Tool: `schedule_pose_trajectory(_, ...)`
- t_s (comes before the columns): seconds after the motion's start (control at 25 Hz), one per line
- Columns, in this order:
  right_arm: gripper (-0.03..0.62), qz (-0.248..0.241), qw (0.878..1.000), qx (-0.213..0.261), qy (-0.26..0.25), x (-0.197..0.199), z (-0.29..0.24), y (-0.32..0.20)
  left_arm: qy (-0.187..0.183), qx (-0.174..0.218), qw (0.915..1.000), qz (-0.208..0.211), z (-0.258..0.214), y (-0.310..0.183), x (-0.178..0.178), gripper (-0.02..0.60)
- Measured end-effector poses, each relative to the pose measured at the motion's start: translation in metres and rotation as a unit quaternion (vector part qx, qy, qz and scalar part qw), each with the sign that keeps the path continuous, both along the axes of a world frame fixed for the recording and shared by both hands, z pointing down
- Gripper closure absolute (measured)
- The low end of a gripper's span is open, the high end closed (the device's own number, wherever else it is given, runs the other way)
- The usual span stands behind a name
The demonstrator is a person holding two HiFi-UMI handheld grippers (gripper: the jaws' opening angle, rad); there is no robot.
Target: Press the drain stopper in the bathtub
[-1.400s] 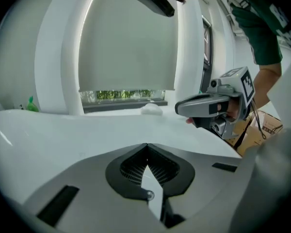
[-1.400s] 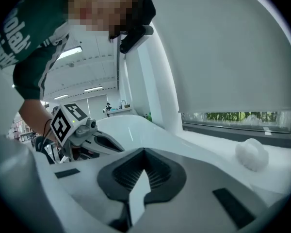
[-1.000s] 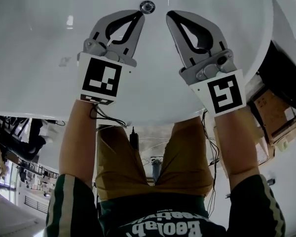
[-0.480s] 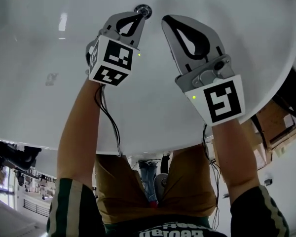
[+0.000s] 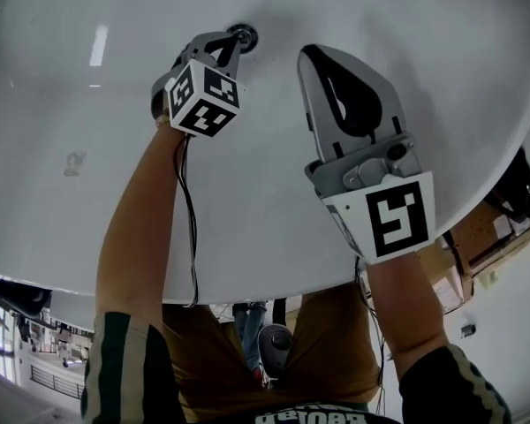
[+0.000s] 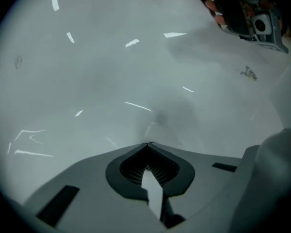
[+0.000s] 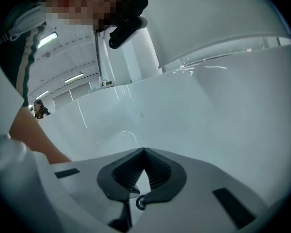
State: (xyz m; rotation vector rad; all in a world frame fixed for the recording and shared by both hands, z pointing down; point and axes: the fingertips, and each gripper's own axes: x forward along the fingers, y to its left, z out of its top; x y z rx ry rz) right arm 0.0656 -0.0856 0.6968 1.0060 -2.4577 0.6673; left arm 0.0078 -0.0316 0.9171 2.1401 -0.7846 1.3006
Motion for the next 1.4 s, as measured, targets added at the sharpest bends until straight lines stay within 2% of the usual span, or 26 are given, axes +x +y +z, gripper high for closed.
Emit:
schedule_pose_trajectory(0.24,0.585,0.011,1.0,0.017,0.02,0.006,-0.004,-0.008,-0.019,-0.009,0.9998,0.005,0.023,0.001,0.017,0.577)
schedule_pose_trajectory(0.4,0.585,0.016,1.0,0.011,0.02,0.008,-0.003,-0.008,-0.034,-0.026,0.9988,-0.024,0.04,0.005,0.015,0.577)
schedule_pose_trajectory(0.6,0.585,0.027,1.0,0.002,0.01,0.007,-0.003,-0.008,-0.074,-0.043,0.9962,-0.018,0.065,0.017,0.007,0.577)
schedule_pose_trajectory(0.76,0.585,0.023,1.0,-0.007,0.006,0.007,-0.001,-0.006,-0.075,-0.049,0.9955,-0.033,0.071,0.019,0.006,0.577)
schedule_pose_trajectory(1.0,0.585,0.026,1.0,-0.012,0.002,0.007,-0.002,-0.006,-0.097,-0.046,0.994,-0.023,0.072,0.019,0.007,0.577)
schedule_pose_trajectory(1.12,0.585,0.025,1.0,-0.005,-0.002,0.006,-0.003,-0.009,-0.103,-0.077,0.9905,-0.049,0.077,0.016,0.008,0.577)
schedule_pose_trajectory(1.2,0.585,0.021,1.0,-0.002,-0.003,0.004,-0.004,-0.008,-0.113,-0.103,0.987,-0.048,0.077,0.015,0.008,0.575)
schedule_pose_trajectory(1.4,0.585,0.022,1.0,-0.004,-0.001,0.005,-0.004,-0.008,-0.093,-0.111,0.9887,-0.039,0.077,0.018,0.006,0.572)
